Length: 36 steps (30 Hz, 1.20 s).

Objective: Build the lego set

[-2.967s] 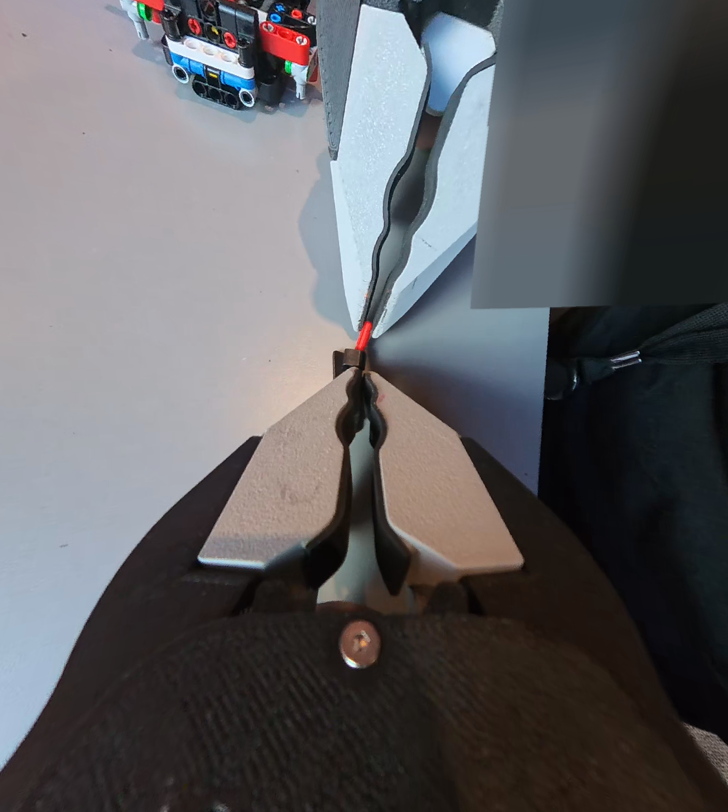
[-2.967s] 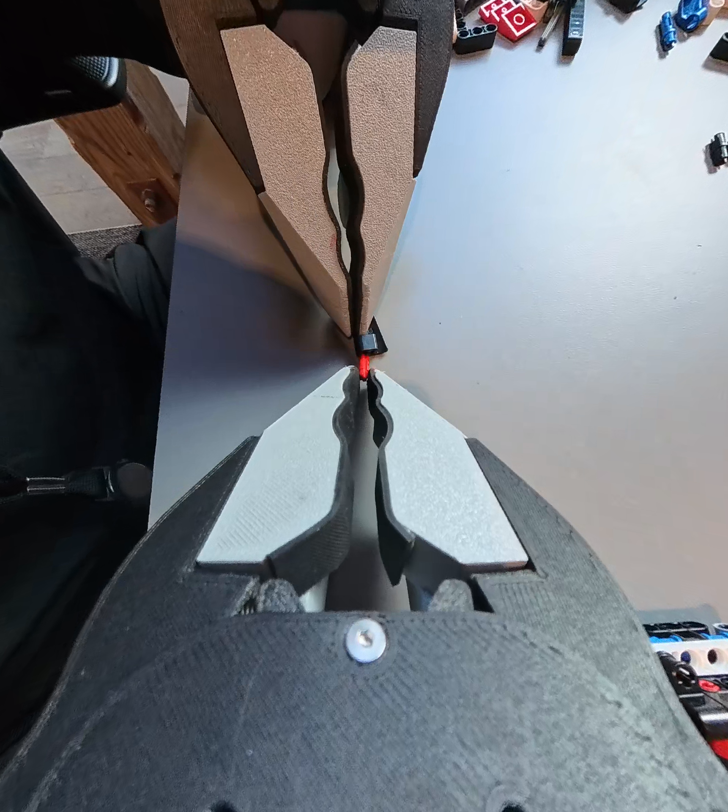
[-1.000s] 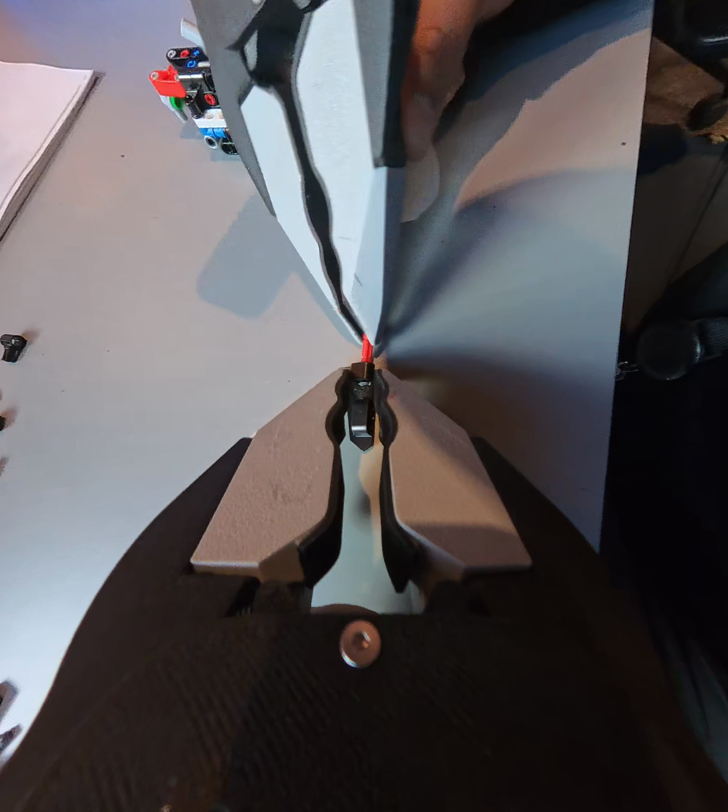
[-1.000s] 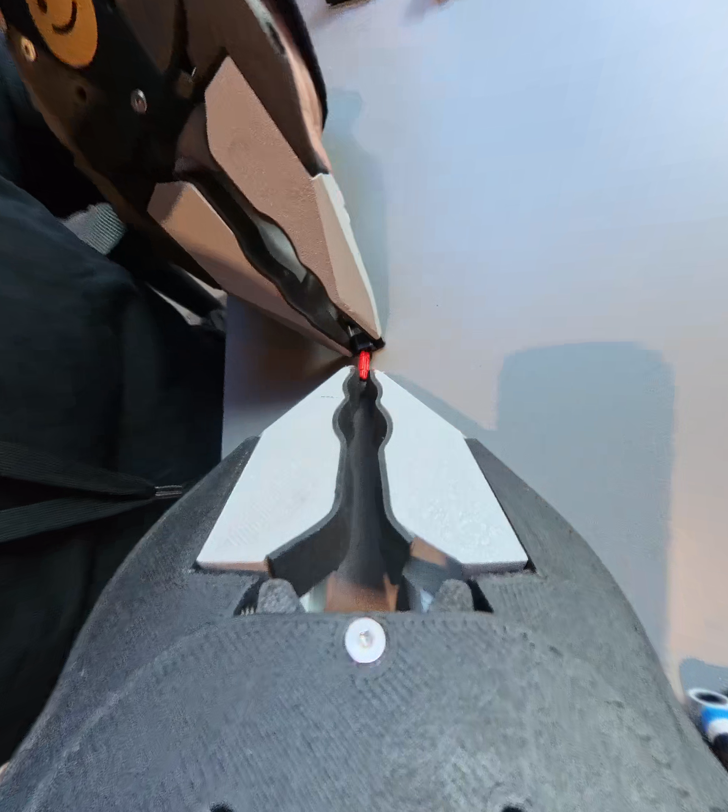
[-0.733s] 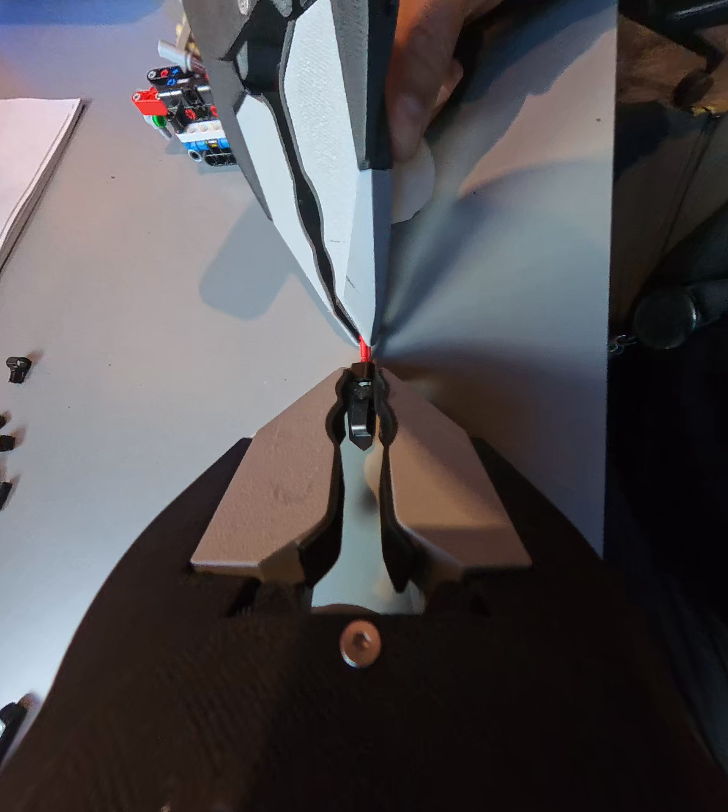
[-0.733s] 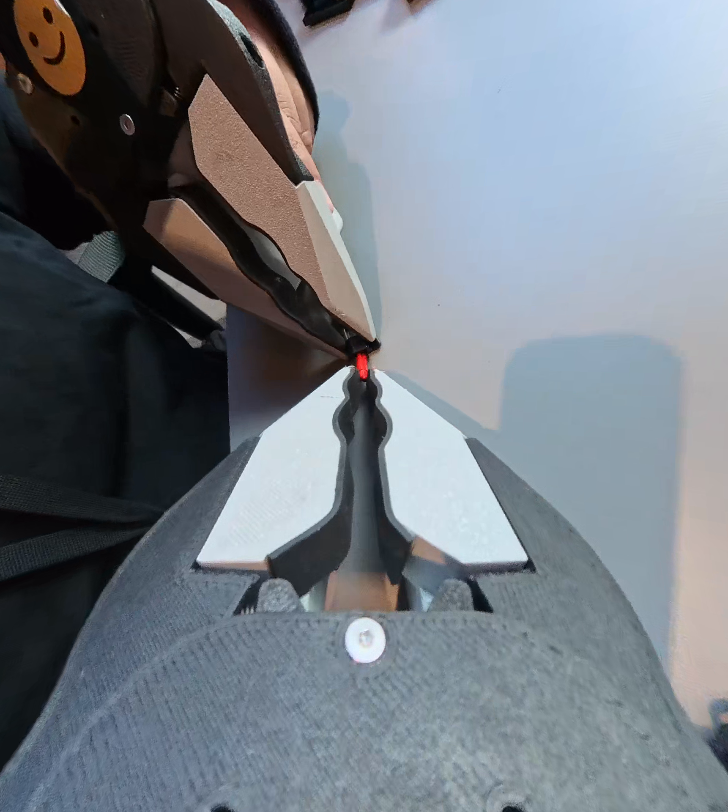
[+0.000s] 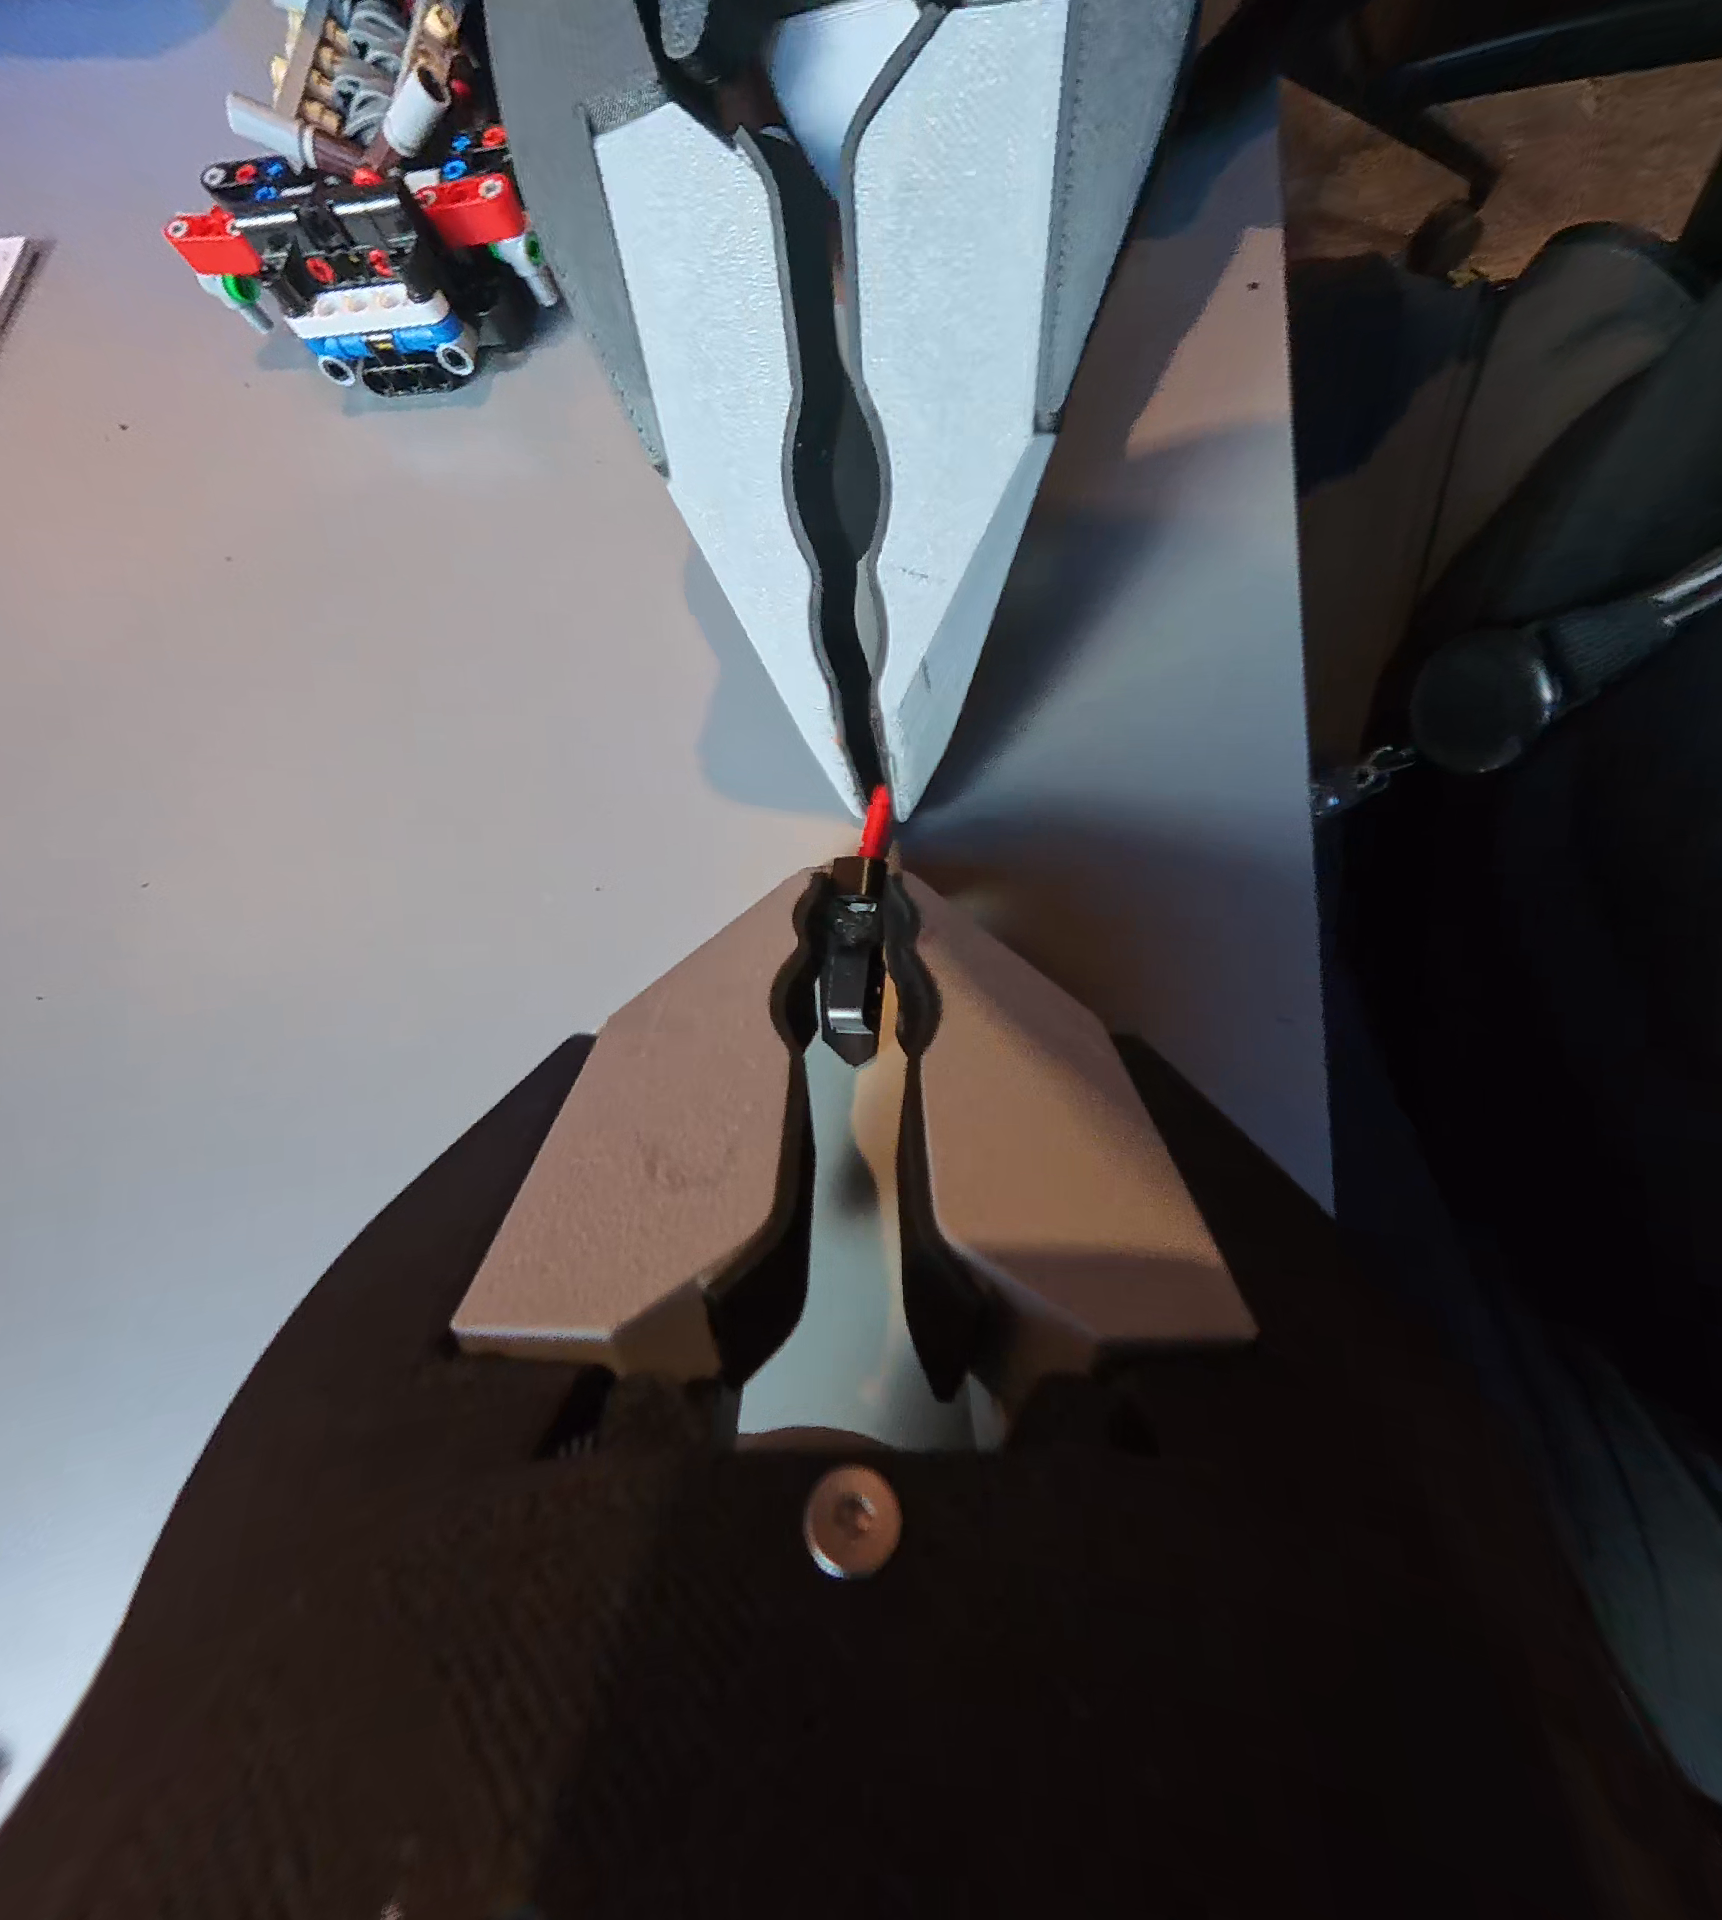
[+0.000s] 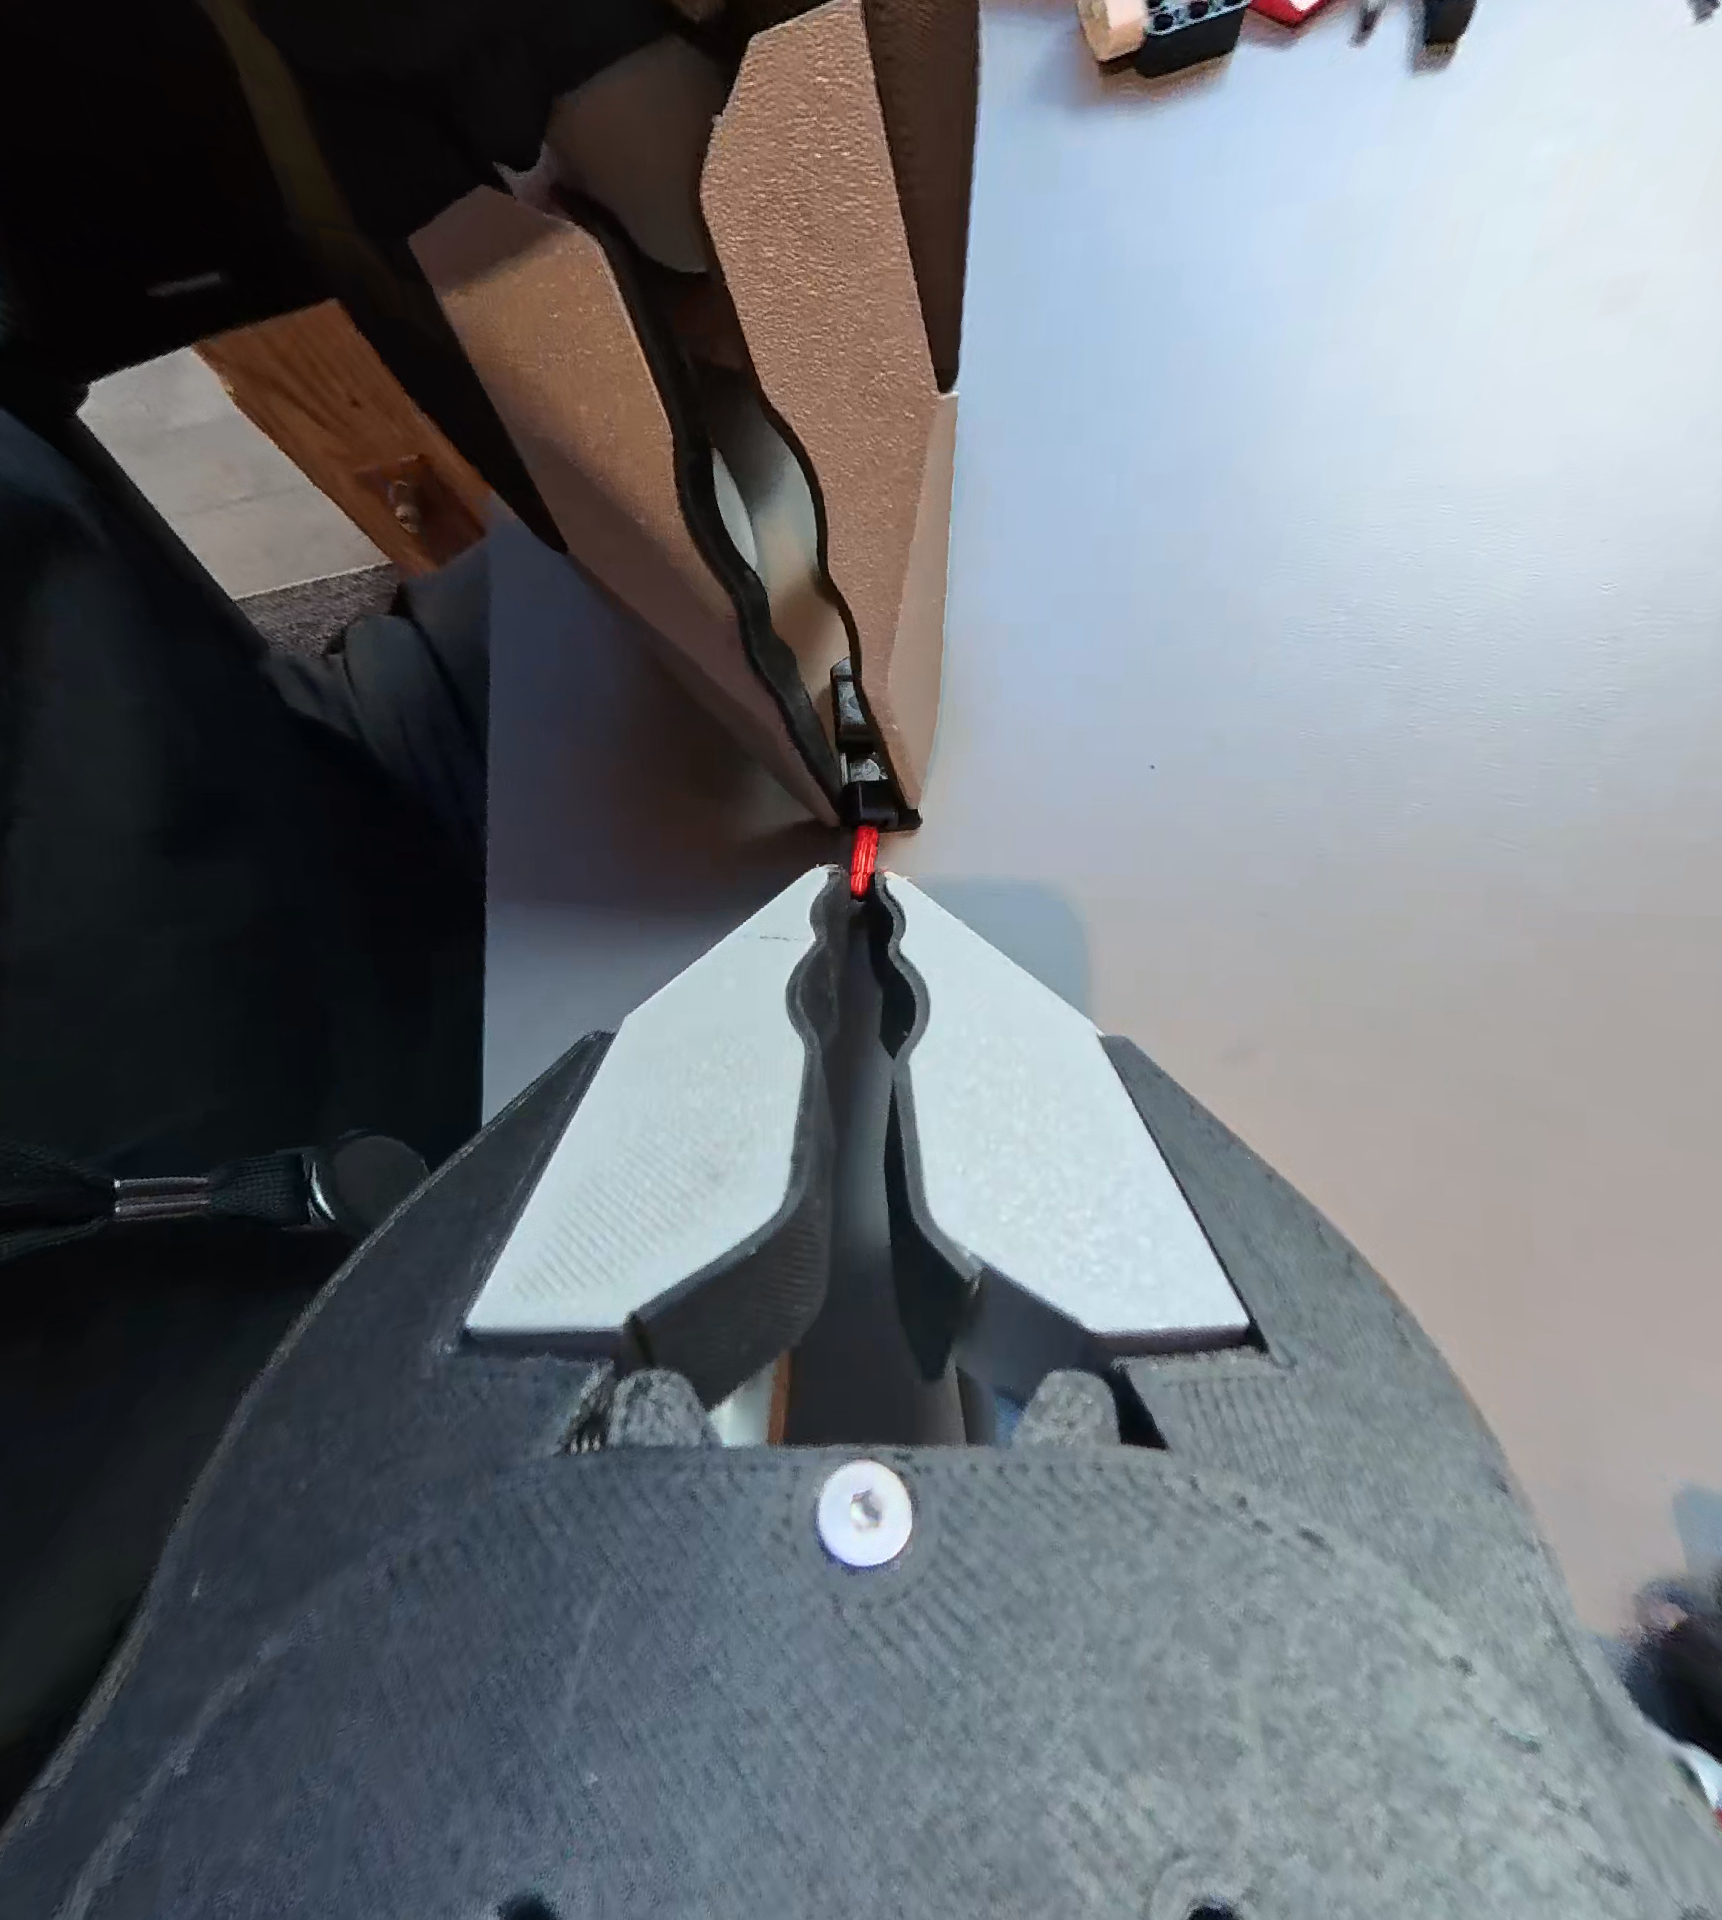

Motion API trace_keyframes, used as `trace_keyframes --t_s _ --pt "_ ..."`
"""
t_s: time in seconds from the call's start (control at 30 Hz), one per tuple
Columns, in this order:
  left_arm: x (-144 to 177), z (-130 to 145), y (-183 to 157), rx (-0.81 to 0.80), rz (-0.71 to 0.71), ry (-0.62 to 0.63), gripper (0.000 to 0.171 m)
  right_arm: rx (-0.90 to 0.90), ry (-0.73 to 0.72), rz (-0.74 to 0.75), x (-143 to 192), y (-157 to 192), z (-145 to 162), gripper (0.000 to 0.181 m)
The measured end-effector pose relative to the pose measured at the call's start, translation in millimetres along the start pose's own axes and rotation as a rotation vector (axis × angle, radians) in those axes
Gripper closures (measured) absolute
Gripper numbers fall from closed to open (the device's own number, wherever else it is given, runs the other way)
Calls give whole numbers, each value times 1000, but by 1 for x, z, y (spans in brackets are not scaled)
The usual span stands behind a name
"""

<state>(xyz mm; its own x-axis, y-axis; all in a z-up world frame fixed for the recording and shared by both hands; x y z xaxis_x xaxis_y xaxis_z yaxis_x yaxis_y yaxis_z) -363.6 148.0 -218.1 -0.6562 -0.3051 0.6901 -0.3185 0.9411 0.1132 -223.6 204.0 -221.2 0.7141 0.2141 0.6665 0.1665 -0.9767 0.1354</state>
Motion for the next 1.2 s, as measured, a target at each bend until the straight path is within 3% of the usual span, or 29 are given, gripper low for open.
trace_keyframes --t_s 0.13,0.4,0.77,1.0,1.2 --pt "1 1 -1 -23 32 -7 165 51 7 -27 -1 2 0 181" --pt "2 2 1 -5 82 -13 165 286 -19 143 -1 20 2 181" --pt "2 3 5 35 118 -15 165 302 -30 129 -1 19 1 181" --pt "2 4 11 106 183 -19 165 494 -30 230 -4 26 6 181" --pt "2 4 12 152 189 -22 165 520 -51 267 -3 28 6 181"
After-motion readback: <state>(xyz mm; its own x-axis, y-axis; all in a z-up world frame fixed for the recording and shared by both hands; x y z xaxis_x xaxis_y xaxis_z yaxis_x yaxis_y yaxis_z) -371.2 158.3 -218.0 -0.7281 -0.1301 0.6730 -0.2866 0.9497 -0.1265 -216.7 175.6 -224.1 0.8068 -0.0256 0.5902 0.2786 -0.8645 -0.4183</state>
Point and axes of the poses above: each gripper's, where its closed fingertips meet, x back along the fingers, z out of its underside, y = z × x across the jaws, the point moved 10 cm from there along x, back along the fingers, and after that the axes turned 2 degrees about z, right-handed, at the moved point
